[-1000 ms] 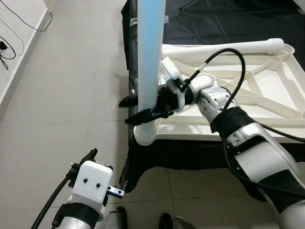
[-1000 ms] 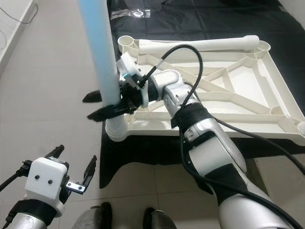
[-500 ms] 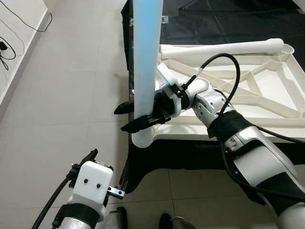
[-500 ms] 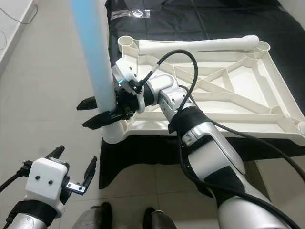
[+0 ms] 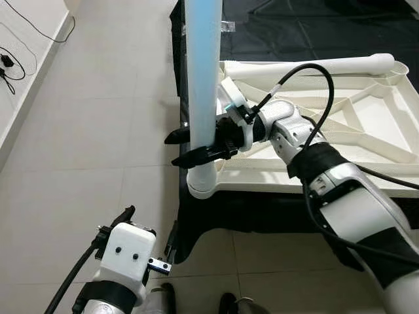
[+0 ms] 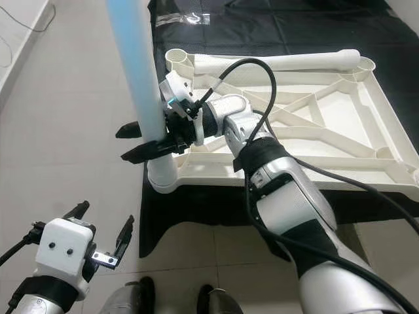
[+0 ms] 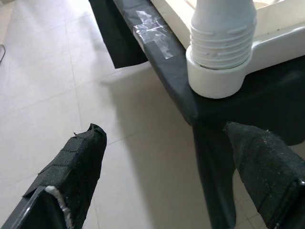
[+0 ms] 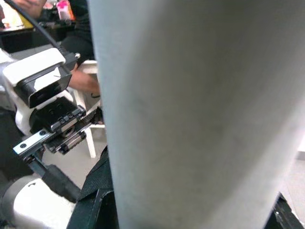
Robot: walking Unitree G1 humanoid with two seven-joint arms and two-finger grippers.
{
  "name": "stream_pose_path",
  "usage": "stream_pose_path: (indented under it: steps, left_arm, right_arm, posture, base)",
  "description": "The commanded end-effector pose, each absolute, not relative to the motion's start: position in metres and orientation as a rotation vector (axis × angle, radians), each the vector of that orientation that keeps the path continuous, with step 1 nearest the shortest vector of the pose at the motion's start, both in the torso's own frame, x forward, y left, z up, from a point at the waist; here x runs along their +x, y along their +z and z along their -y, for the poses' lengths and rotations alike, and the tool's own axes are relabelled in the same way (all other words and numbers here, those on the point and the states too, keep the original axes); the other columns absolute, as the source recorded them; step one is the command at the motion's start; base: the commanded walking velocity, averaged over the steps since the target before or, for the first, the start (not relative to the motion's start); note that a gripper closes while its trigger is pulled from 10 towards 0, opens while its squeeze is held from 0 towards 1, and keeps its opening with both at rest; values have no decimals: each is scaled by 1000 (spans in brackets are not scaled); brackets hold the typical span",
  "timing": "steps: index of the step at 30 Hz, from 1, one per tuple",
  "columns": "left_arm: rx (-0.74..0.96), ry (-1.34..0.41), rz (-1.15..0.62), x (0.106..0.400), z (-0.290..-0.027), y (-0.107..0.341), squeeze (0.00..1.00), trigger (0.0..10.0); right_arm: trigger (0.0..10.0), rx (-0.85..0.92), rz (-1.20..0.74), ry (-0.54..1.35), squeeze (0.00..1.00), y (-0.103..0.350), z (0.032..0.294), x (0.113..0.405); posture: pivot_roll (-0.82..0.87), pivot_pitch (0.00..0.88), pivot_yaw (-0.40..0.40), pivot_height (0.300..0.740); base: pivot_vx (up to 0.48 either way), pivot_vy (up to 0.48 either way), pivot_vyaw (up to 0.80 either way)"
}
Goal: Building children table
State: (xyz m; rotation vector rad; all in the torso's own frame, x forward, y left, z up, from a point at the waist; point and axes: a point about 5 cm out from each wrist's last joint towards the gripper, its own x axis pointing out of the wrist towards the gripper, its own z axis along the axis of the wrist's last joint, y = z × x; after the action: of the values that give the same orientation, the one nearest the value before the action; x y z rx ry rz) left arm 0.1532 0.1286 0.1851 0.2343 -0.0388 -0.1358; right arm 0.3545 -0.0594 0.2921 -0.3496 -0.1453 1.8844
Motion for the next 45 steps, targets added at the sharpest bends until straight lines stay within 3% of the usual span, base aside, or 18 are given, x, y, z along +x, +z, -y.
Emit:
stream_pose_path:
  steps: [1, 18, 29, 31, 33, 37, 41, 43, 44, 45]
  left_arm:
    - [244, -146, 32, 151, -129, 184, 0, 10000]
    - [243, -147, 38, 151, -127, 185, 0, 10000]
    - [242, -143, 43, 152, -127, 186, 0, 10000]
    - [243, -142, 45, 153, -127, 187, 0, 10000]
    - [243, -142, 45, 153, -127, 187, 0, 10000]
    - [246, -137, 48, 155, -129, 187, 0, 10000]
    - [246, -134, 50, 155, -129, 187, 0, 10000]
    - [248, -131, 51, 156, -129, 187, 0, 10000]
    - [248, -131, 51, 156, -129, 187, 0, 10000]
    - [248, -129, 52, 157, -129, 186, 0, 10000]
  right_arm:
    - [0, -361, 86, 1899, 0, 280, 63, 353]
    - [0, -361, 107, 1914, 0, 253, 41, 350]
    - [0, -385, 76, 1663, 0, 244, 36, 361]
    - [0, -364, 71, 1547, 0, 244, 34, 368]
    - [0, -364, 71, 1547, 0, 244, 34, 368]
    - [0, -258, -29, 1119, 0, 239, 39, 392]
    - [0, -240, -54, 970, 0, 236, 43, 399]
    - [0, -161, -45, 792, 0, 232, 48, 405]
    - [0, -161, -45, 792, 0, 232, 48, 405]
    - [0, -105, -44, 645, 0, 228, 53, 409]
  posture:
    - [195, 282, -52, 740]
    - [195, 277, -54, 740]
    - [190, 284, -54, 740]
    - [186, 288, -54, 740]
    - [186, 288, -54, 740]
    - [182, 290, -56, 740]
    - [182, 290, -56, 740]
    - [175, 292, -57, 740]
    - [175, 292, -57, 740]
    - [169, 293, -58, 740]
  base:
    - [0, 0, 0]
    - [0, 0, 0]
    - [0, 0, 0]
    - [0, 0, 0]
    - [0, 0, 0]
    - [0, 0, 0]
    - [0, 0, 0]
    - [0, 0, 0]
    - [0, 0, 0]
    - [0, 0, 0]
